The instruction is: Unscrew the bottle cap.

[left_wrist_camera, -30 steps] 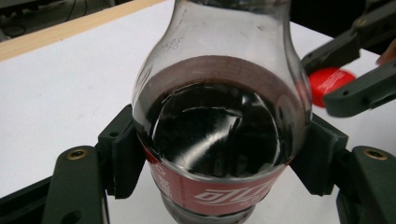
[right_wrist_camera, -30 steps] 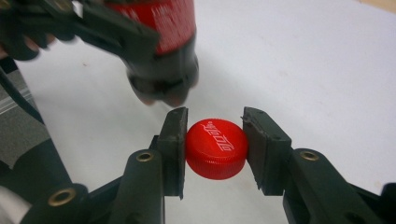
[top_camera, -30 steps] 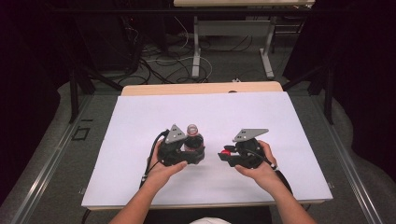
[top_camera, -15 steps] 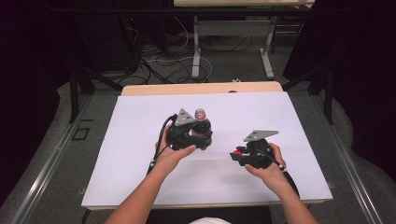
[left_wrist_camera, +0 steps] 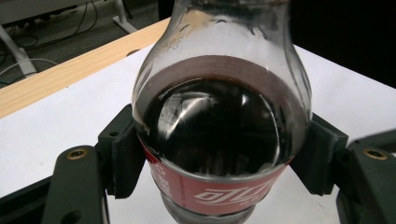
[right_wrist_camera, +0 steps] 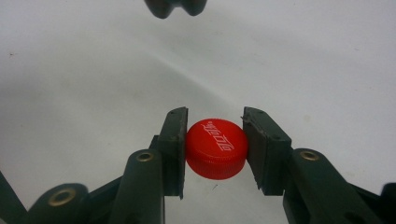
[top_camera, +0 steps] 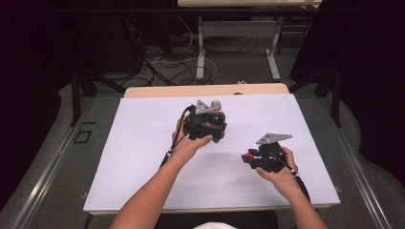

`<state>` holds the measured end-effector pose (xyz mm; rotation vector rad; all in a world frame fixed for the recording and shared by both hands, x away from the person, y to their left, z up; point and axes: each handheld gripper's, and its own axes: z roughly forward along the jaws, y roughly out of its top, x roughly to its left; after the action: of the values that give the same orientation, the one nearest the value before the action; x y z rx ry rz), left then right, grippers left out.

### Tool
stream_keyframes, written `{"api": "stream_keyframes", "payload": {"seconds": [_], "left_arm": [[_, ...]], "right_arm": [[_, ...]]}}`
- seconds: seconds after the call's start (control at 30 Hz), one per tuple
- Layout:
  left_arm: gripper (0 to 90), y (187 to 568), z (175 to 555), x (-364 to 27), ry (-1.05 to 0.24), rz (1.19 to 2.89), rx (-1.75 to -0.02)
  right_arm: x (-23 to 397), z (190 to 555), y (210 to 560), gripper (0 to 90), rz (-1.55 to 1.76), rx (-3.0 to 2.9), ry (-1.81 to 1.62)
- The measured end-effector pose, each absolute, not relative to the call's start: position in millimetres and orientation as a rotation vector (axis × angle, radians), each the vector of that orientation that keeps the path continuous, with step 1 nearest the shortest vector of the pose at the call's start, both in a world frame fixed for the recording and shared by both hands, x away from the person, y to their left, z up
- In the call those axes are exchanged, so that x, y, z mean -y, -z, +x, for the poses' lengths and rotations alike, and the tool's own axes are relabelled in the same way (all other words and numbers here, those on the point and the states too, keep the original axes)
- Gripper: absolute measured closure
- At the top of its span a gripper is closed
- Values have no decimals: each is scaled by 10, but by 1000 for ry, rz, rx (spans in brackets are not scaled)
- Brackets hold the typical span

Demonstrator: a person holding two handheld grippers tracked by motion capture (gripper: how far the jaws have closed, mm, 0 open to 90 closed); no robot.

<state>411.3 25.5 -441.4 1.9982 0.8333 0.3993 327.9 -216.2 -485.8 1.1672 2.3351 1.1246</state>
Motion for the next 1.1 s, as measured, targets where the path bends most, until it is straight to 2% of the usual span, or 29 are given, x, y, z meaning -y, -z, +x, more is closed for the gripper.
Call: {"api": "stream_keyframes", "payload": {"seconds": [0.57,1.1], "left_arm": [[298,4857,4599,-232,-478,1961,-983],[296,5191,4621,-260,-486,1967,-995]], "right_arm": [[2154,3301,4900,609,1172,-2331,-1137],[2169,3299,4899,609,1171,-2322,-1144]]}}
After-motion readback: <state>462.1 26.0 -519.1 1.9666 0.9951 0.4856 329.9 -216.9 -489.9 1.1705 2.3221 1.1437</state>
